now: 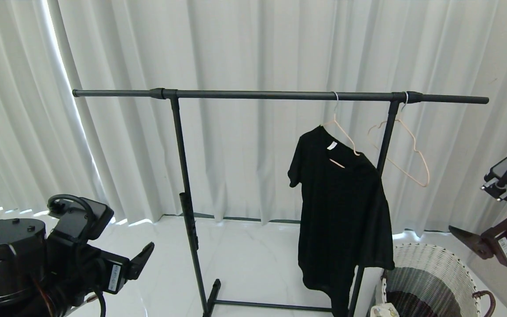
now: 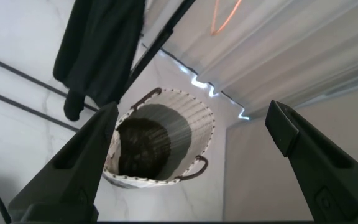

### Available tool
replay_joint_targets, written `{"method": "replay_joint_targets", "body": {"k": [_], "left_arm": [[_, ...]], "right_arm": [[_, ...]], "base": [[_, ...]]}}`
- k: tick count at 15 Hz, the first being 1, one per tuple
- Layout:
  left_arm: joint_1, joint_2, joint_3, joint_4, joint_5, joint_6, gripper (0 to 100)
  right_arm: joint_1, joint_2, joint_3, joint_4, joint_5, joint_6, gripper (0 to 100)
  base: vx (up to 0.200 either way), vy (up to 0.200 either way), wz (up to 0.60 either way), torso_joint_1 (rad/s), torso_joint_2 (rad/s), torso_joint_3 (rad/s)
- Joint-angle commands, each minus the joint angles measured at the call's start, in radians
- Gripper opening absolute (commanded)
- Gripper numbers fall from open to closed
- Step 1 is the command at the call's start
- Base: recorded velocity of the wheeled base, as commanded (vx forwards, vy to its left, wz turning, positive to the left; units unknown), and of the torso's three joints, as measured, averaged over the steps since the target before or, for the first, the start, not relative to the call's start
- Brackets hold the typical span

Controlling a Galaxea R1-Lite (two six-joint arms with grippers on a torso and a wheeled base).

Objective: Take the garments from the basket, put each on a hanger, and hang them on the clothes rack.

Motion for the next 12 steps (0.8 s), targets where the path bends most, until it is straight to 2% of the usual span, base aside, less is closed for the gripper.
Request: {"method": "replay_joint_targets", "body": {"k": [1, 2, 6, 9, 12], "left_arm": [[0.005, -0.014, 0.009, -0.001, 0.004, 0.001, 100], [0.045, -0.01, 0.009, -0.001, 0.042, 0.007, 100], [0.054, -0.013, 0.013, -0.001, 0.096, 0.007, 100], [0.054, -0.016, 0.018, -0.001, 0.099, 0.002, 100], [0.054, -0.01, 0.027, -0.001, 0.099, 0.004, 100]], "right_arm": [[-0.001, 0.003, 0.001, -0.001, 0.0, -0.001, 100], [-0.005, 0.003, 0.002, -0.001, 0.0, 0.001, 100], [-0.015, 0.0, 0.053, -0.011, 0.0, 0.002, 100], [-0.031, 0.003, 0.107, -0.073, -0.002, -0.001, 100], [-0.037, -0.016, 0.142, -0.076, 0.0, -0.002, 100]], "base": [[0.0, 0.0, 0.0, -0.222, 0.5, 0.281], [0.0, 0.0, 0.0, -0.222, 0.5, 0.286], [0.0, 0.0, 0.0, -0.198, 0.49, 0.285], [0.0, 0.0, 0.0, -0.181, 0.47, 0.284], [0.0, 0.0, 0.0, -0.162, 0.46, 0.294]]}}
